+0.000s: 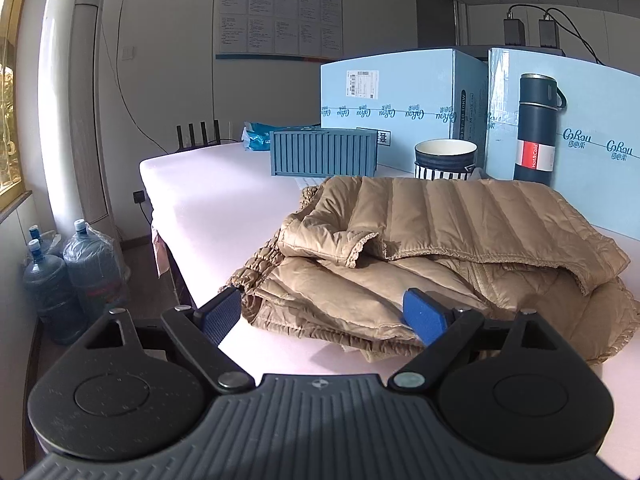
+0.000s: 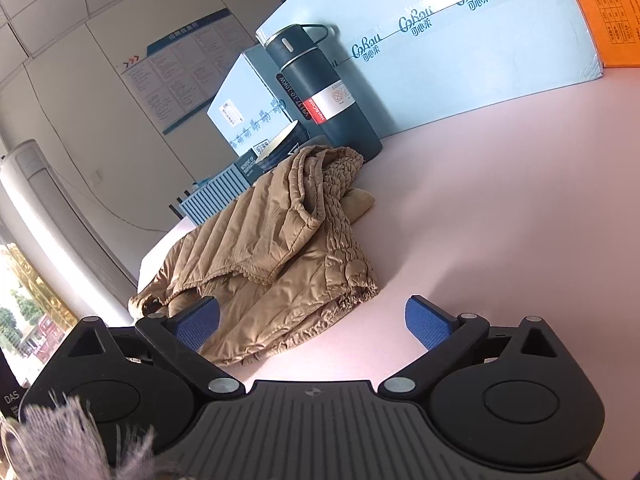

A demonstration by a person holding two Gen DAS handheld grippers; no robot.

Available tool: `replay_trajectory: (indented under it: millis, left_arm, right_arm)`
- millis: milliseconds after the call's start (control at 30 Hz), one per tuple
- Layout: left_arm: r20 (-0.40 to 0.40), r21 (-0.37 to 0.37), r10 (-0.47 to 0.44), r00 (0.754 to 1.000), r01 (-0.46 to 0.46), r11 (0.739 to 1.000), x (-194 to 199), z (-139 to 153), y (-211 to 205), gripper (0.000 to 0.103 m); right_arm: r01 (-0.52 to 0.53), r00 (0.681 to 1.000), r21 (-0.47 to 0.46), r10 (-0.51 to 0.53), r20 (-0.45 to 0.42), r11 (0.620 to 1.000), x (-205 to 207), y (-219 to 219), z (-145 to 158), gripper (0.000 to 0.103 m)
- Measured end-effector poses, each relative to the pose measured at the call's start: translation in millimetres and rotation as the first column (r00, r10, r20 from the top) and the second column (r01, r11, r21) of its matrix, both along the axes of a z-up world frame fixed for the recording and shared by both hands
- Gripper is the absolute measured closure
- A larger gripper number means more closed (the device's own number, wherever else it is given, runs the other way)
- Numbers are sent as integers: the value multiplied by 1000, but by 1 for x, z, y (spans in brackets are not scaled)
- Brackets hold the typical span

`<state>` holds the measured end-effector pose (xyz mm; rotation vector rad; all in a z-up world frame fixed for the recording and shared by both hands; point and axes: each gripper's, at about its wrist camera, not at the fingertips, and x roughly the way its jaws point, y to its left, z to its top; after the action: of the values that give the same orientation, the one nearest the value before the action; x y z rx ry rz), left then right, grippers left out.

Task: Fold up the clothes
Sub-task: 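Release the jacket with both tools and pull them back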

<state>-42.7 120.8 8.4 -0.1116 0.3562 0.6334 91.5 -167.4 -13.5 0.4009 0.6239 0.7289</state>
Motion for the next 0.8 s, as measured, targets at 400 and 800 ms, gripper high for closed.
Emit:
replay_trajectory:
  millis: [400, 800]
  left_arm:
    - [-65, 99, -21, 998, 27, 995, 0, -17, -49, 15]
    - [-96, 93, -27, 995, 36, 995, 4, -26, -63, 15]
  right_arm:
    - [-41, 982, -256, 86, 167, 966, -37, 34, 12, 0]
    - [-36, 964, -376, 132, 231, 926, -50, 52, 11, 0]
